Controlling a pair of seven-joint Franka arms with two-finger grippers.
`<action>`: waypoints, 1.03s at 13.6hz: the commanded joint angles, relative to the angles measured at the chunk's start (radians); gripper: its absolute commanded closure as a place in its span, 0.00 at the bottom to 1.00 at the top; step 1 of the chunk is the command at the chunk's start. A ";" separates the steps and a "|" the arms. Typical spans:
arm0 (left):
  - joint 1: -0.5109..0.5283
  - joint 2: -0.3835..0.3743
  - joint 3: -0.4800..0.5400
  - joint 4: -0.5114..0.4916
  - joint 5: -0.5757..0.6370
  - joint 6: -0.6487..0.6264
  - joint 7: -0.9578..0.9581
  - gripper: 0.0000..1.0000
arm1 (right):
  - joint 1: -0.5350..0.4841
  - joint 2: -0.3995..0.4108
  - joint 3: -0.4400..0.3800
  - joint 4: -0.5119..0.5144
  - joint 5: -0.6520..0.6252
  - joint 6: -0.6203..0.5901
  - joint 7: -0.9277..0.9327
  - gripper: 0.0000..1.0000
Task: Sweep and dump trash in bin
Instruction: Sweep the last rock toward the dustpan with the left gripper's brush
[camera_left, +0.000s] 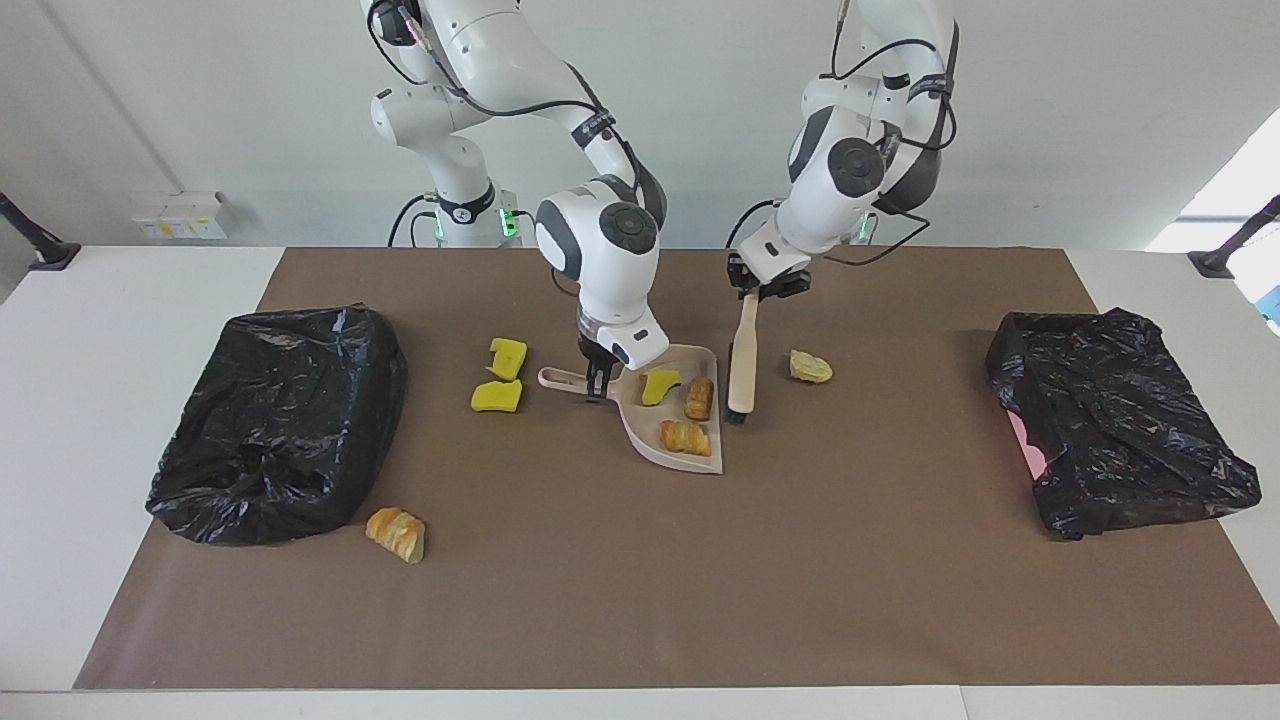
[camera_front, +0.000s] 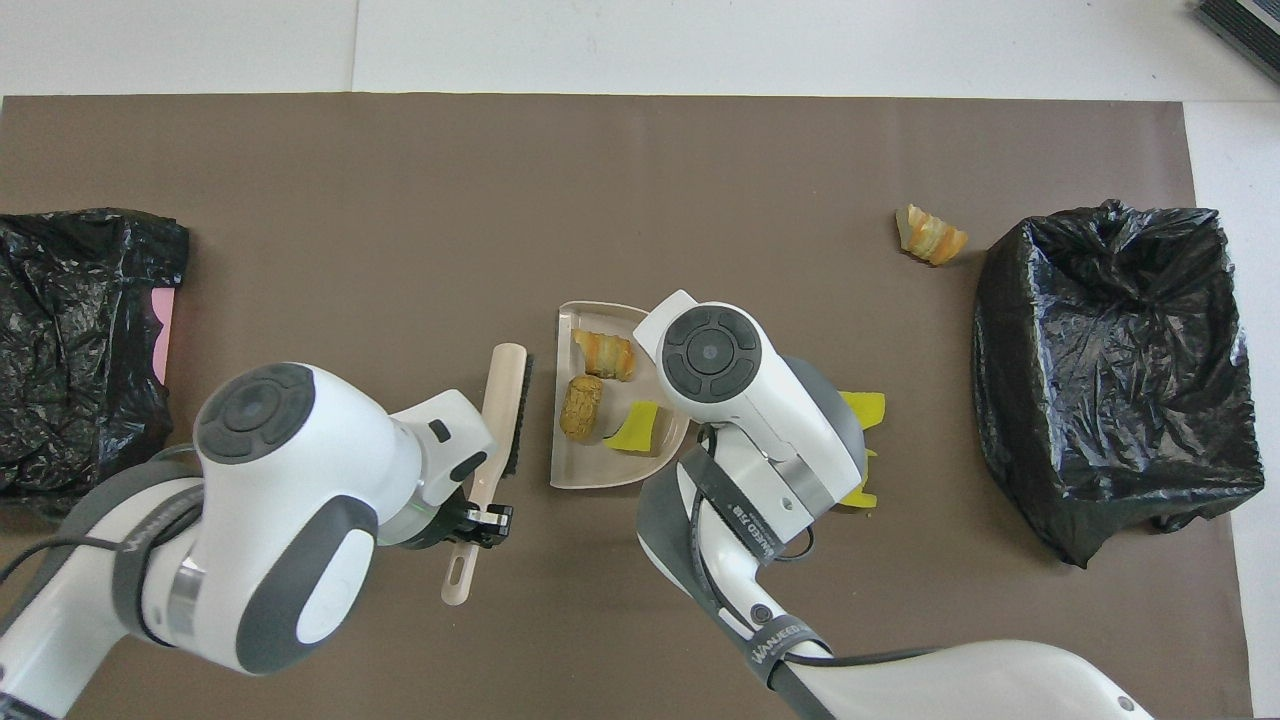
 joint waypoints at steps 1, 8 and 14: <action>0.099 -0.091 -0.002 -0.028 0.064 -0.154 -0.179 1.00 | 0.001 0.028 0.006 -0.012 -0.006 0.040 -0.013 1.00; 0.095 -0.206 -0.014 -0.278 0.089 -0.068 -0.360 1.00 | 0.010 0.020 0.006 -0.007 -0.068 -0.021 -0.042 1.00; -0.087 -0.077 -0.016 -0.282 0.053 0.331 -0.360 1.00 | 0.035 0.014 0.009 0.016 -0.125 -0.117 -0.042 1.00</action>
